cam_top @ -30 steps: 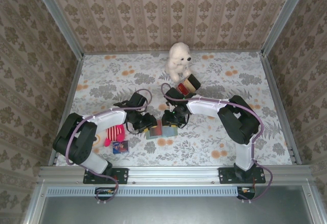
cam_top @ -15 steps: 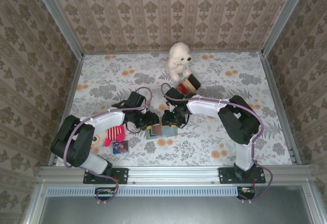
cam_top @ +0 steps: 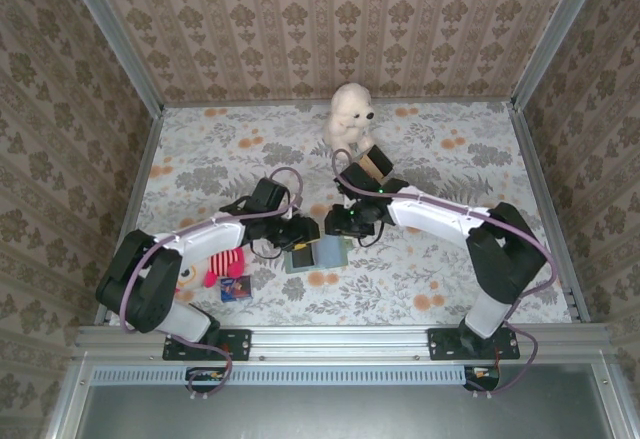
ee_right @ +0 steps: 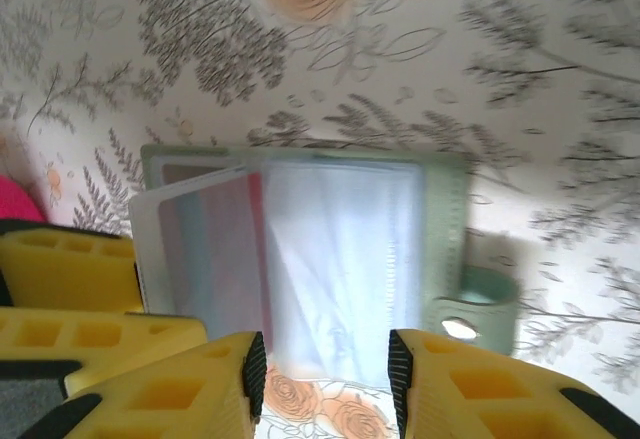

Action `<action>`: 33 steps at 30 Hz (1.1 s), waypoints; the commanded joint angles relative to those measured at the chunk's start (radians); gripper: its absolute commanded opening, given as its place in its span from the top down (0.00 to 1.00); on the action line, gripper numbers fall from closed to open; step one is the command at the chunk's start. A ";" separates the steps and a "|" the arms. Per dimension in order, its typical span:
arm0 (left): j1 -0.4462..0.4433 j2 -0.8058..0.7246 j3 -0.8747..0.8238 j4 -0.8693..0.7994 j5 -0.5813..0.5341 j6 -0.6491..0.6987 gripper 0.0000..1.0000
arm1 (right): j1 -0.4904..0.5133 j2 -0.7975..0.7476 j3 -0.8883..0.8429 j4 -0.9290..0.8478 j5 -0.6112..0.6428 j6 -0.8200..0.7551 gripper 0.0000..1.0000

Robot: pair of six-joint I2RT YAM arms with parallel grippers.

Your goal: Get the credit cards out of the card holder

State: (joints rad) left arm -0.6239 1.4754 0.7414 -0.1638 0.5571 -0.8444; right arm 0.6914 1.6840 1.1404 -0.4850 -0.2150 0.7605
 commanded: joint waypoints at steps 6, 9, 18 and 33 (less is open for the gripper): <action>-0.055 0.096 0.090 0.058 0.030 -0.033 0.60 | -0.053 -0.108 -0.092 0.020 0.092 0.063 0.59; -0.046 0.081 0.095 0.032 0.005 -0.035 0.60 | -0.055 -0.109 -0.087 0.023 0.073 0.027 0.59; 0.016 -0.027 0.030 -0.133 -0.116 -0.039 0.70 | -0.026 -0.042 -0.031 0.049 -0.040 -0.056 0.68; 0.010 0.037 -0.013 -0.040 -0.073 -0.105 0.74 | 0.062 0.142 0.087 -0.075 0.010 -0.113 0.92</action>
State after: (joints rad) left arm -0.6079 1.4902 0.7315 -0.2314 0.4622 -0.9260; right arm 0.7471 1.7985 1.1946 -0.4873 -0.2237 0.6693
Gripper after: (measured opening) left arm 0.257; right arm 0.080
